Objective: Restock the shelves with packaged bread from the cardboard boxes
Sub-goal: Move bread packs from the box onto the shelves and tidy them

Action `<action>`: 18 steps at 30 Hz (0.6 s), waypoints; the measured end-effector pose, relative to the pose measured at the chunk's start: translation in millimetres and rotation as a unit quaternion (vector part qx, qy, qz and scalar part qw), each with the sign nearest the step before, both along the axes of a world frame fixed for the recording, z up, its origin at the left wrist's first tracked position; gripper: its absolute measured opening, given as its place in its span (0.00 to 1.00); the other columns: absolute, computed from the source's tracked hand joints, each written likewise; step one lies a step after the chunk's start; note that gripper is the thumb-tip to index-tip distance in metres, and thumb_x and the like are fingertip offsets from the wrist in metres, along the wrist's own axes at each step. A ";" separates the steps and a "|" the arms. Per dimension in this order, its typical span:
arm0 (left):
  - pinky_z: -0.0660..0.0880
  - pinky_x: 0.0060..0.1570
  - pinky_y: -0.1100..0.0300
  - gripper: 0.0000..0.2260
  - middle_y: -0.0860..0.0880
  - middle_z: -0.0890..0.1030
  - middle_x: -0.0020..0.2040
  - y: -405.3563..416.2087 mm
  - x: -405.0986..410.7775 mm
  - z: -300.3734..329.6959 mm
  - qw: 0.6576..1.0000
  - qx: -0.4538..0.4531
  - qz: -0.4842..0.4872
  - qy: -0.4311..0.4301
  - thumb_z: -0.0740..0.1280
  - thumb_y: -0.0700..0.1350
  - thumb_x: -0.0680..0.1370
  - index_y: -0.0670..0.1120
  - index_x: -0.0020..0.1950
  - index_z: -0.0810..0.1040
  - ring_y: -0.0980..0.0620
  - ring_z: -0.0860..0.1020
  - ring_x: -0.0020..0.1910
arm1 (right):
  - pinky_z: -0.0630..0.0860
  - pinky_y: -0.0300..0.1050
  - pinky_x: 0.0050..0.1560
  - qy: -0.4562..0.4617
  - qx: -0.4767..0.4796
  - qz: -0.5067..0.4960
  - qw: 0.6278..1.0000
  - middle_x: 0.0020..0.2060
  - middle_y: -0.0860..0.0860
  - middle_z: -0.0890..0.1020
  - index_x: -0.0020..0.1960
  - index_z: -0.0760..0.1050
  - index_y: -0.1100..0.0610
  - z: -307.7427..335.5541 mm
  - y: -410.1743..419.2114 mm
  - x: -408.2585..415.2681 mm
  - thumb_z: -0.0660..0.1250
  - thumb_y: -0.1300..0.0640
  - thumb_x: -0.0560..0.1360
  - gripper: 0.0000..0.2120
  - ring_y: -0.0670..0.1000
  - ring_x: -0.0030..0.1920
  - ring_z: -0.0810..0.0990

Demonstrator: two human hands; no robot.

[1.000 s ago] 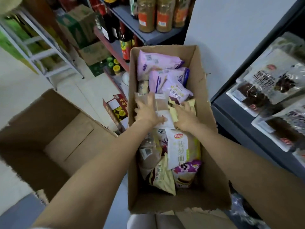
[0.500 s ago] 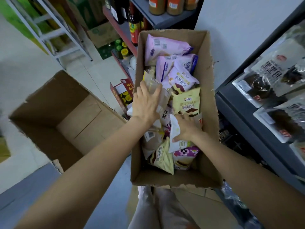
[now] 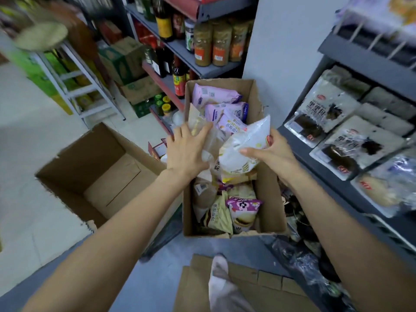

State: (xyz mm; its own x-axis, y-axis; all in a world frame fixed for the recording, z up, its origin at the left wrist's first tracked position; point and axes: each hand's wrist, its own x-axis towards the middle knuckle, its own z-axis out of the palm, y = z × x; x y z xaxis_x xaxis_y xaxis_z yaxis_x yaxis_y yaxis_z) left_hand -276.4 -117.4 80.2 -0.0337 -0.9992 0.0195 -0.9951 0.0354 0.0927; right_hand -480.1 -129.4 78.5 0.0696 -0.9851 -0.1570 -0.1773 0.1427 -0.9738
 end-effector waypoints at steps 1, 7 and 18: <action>0.67 0.55 0.47 0.41 0.40 0.66 0.63 10.4 -3.1 13.1 1.000 -0.013 -0.017 0.008 0.74 0.56 0.66 0.58 0.73 0.54 0.39 0.66 0.61 | 0.76 0.30 0.46 -0.004 -0.019 0.003 1.000 0.49 0.43 0.80 0.57 0.71 0.51 12.7 10.9 4.1 0.79 0.62 0.63 0.27 0.36 0.47 0.79; 0.67 0.56 0.46 0.37 0.39 0.67 0.60 86.3 -26.7 89.3 0.991 -0.062 -0.066 0.095 0.69 0.58 0.69 0.58 0.74 0.55 0.39 0.65 0.61 | 0.76 0.40 0.55 -0.021 -0.119 -0.124 0.985 0.61 0.50 0.74 0.60 0.69 0.49 77.5 95.5 15.9 0.79 0.50 0.63 0.29 0.48 0.60 0.76; 0.67 0.55 0.48 0.39 0.41 0.68 0.59 191.8 -138.6 216.6 0.937 -0.154 -0.223 0.223 0.70 0.60 0.65 0.61 0.72 0.57 0.40 0.65 0.61 | 0.59 0.55 0.73 -0.075 -0.212 -0.267 0.937 0.76 0.43 0.53 0.75 0.53 0.39 199.5 234.3 -90.3 0.58 0.39 0.75 0.31 0.50 0.76 0.55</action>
State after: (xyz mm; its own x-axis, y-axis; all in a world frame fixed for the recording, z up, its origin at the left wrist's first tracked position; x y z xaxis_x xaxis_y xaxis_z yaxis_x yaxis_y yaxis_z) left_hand -415.0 74.4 296.8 -0.3660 -0.8330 0.4150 -0.7403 0.5308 0.4125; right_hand -570.4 105.0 277.9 -0.4609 -0.8577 0.2280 -0.0474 -0.2328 -0.9714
